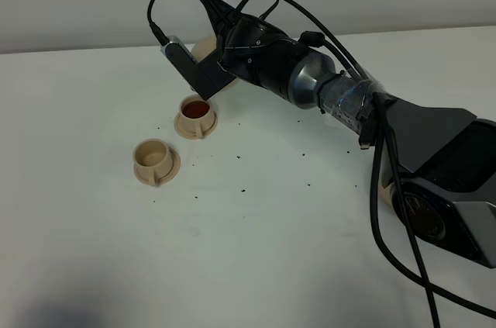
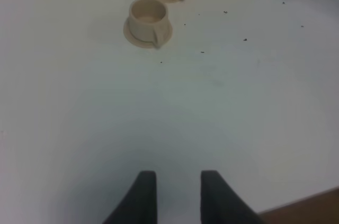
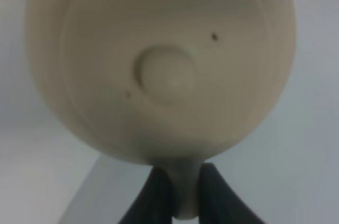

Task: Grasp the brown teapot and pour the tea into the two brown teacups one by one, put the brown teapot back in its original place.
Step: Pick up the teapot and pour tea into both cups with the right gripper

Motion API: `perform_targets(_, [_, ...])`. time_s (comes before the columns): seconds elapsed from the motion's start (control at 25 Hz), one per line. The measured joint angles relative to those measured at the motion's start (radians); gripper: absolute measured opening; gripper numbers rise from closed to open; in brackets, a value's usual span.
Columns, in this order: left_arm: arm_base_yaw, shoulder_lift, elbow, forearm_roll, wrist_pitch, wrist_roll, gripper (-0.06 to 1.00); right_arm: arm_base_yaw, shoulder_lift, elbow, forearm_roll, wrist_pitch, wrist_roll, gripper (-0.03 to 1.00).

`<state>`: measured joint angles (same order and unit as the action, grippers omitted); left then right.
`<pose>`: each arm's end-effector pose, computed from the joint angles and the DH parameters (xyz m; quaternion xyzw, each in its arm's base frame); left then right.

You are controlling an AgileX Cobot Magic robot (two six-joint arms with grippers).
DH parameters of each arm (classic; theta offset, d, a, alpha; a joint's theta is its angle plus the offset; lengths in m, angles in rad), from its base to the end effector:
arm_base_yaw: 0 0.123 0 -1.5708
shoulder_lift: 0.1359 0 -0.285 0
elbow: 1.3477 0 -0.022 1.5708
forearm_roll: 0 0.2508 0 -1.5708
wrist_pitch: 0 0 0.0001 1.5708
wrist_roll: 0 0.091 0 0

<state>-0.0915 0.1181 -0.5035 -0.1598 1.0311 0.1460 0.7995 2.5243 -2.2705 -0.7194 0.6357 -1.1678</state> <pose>0.0129 -0.0137 0.2809 0.1006 0.8660 -0.0666 0.4853 0.4222 0.3831 0.1828 -0.8245 0.3273 -0.3591 0.2900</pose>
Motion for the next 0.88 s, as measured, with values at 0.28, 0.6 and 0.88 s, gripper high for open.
perform_targets(0.28, [0.000,0.000,0.000,0.000,0.000,0.000,0.23,0.000,0.000,0.000,0.017,0.068,0.066,0.11])
perform_targets(0.6, [0.000,0.000,0.000,0.000,0.000,0.000,0.23,-0.008,-0.009,-0.020,0.174,0.210,0.075,0.11])
perform_targets(0.88, [0.000,0.000,0.000,0.000,0.000,0.000,0.23,-0.035,-0.072,-0.058,0.310,0.361,0.086,0.11])
